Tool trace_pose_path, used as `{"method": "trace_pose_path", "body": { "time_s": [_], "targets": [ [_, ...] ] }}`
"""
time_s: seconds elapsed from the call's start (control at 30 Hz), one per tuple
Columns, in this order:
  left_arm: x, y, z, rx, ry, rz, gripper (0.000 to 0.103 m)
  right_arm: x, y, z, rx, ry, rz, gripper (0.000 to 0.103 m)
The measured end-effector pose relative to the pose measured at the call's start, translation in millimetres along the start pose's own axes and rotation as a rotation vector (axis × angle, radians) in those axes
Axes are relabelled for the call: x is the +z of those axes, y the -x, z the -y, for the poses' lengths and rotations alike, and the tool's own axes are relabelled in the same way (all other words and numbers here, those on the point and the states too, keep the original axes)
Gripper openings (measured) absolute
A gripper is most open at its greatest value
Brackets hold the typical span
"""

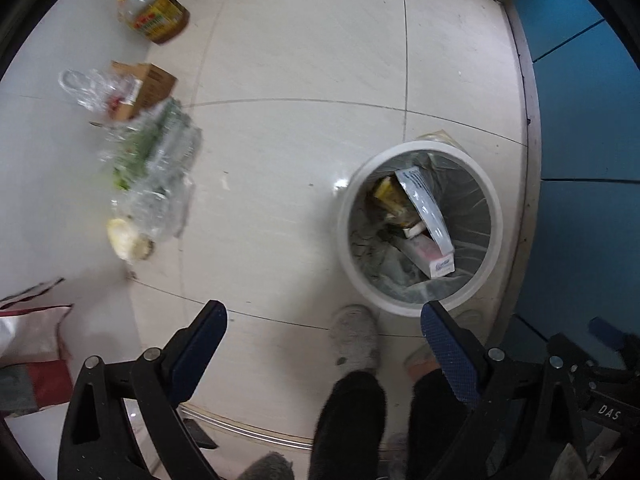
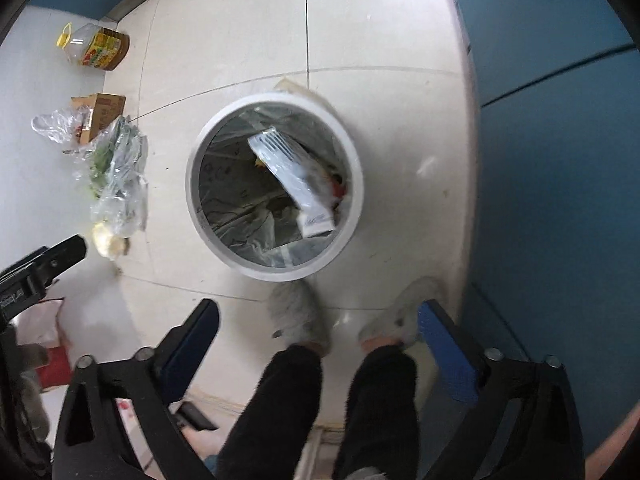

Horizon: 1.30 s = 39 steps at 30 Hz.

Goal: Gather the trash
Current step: 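Raise both tools back toward the counter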

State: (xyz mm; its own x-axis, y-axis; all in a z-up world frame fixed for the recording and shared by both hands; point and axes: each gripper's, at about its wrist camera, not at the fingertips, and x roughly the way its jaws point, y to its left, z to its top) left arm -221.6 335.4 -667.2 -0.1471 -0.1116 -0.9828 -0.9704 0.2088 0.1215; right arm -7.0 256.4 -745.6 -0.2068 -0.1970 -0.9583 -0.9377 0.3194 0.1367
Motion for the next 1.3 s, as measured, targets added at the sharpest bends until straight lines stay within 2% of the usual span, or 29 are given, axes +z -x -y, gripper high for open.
{"method": "trace_pose_path", "body": {
  "time_s": [0.13,0.23,0.5,0.63,0.83,1.03,1.17,1.2,1.3],
  "targets": [
    [-14,33,-6,0.015,0.006,0.035,0.099,-12,43,-15,-0.043,0.019,0.068,0.103],
    [-28,74,-7,0.014,0.017,0.080,0.099,-25,87,-25,-0.054,0.033,0.128,0.103],
    [-76,204,-2,0.015,0.009,0.270,0.099,-77,230,-48,-0.069,0.078,0.301,0.103],
    [-99,251,-3,0.011,-0.010,0.336,0.099,-108,289,-52,-0.070,0.071,0.372,0.103],
    [-131,313,-9,-0.033,-0.033,0.368,0.099,-158,369,-57,-0.032,0.077,0.452,0.103],
    [-155,375,-4,-0.021,-0.072,0.473,0.099,-201,437,-57,0.028,0.050,0.547,0.103],
    [-160,423,7,-0.041,-0.082,0.596,0.099,-222,485,-31,0.095,-0.025,0.667,0.103],
    [-158,435,15,-0.052,-0.090,0.633,0.103,-227,498,-19,0.120,-0.052,0.701,0.103],
    [-148,461,44,-0.040,-0.119,0.698,0.103,-237,523,17,0.191,-0.124,0.816,0.103]
  ]
}}
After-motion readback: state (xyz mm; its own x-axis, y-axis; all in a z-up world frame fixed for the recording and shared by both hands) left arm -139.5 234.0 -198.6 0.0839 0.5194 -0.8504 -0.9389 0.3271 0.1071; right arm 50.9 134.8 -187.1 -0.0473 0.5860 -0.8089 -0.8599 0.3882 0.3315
